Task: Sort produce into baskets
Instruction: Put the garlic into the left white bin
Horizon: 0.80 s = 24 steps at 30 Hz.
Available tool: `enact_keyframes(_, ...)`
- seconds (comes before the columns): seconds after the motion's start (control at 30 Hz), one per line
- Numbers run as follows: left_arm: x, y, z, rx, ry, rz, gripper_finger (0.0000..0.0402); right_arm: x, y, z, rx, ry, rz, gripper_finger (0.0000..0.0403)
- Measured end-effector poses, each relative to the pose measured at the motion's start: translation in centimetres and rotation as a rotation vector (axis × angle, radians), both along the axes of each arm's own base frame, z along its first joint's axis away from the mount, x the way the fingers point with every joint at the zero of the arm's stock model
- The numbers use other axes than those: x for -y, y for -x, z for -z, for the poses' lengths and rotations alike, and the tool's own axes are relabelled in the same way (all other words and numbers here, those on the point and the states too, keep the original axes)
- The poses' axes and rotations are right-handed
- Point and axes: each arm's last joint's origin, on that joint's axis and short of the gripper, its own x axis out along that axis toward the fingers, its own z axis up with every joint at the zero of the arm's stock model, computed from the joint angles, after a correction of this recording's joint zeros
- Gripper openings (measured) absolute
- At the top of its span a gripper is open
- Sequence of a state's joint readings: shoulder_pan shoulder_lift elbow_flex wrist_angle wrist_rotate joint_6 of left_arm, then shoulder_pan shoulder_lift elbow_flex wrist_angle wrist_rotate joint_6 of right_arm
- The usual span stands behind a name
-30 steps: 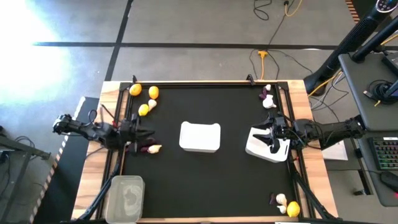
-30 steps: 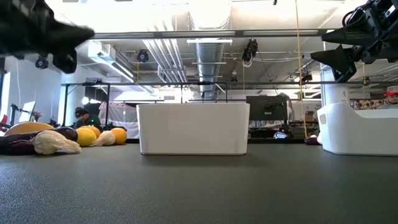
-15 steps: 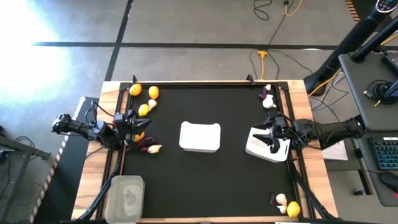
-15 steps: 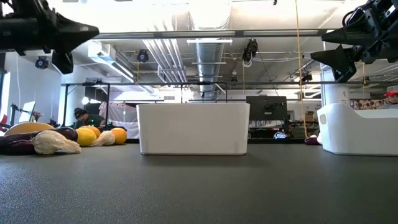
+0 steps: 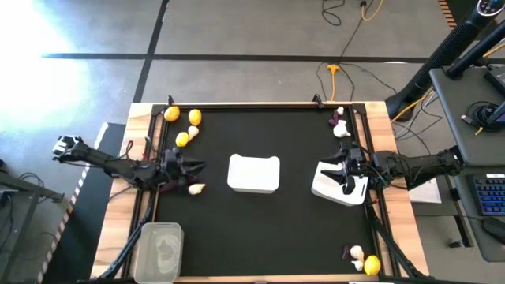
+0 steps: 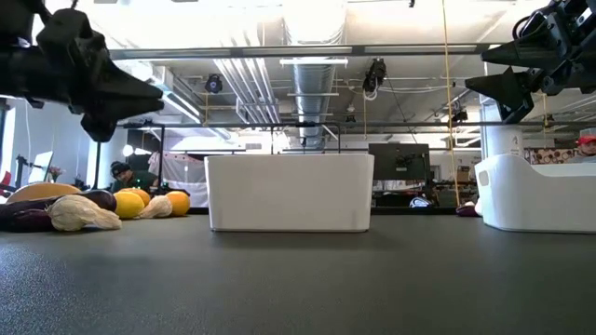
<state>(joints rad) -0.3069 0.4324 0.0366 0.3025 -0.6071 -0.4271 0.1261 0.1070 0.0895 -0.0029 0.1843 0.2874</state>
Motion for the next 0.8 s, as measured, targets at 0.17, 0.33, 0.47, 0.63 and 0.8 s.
enact_keyframes(0.17,0.6,-1.1,-0.7,-0.068,0.166,0.084,0.0152,0.0,0.0,0.0,0.0,0.0,0.0,0.0228)
enact_keyframes(0.33,1.7,-2.2,-2.1,-0.221,0.328,0.284,0.0179,0.0,0.0,0.0,0.0,0.0,-0.001,0.0228)
enact_keyframes(0.47,2.8,-3.0,-2.9,-0.368,0.436,0.367,0.018,0.0,0.0,0.0,0.0,0.0,0.0,0.0228)
enact_keyframes(0.63,4.2,-3.7,-4.1,-0.611,0.475,0.39,0.018,0.0,0.0,0.0,0.0,0.0,0.0,0.0228)
enact_keyframes(0.8,4.7,-3.7,-4.7,-0.902,0.453,0.221,0.018,0.0,0.0,0.0,0.0,0.0,0.0,0.0228)
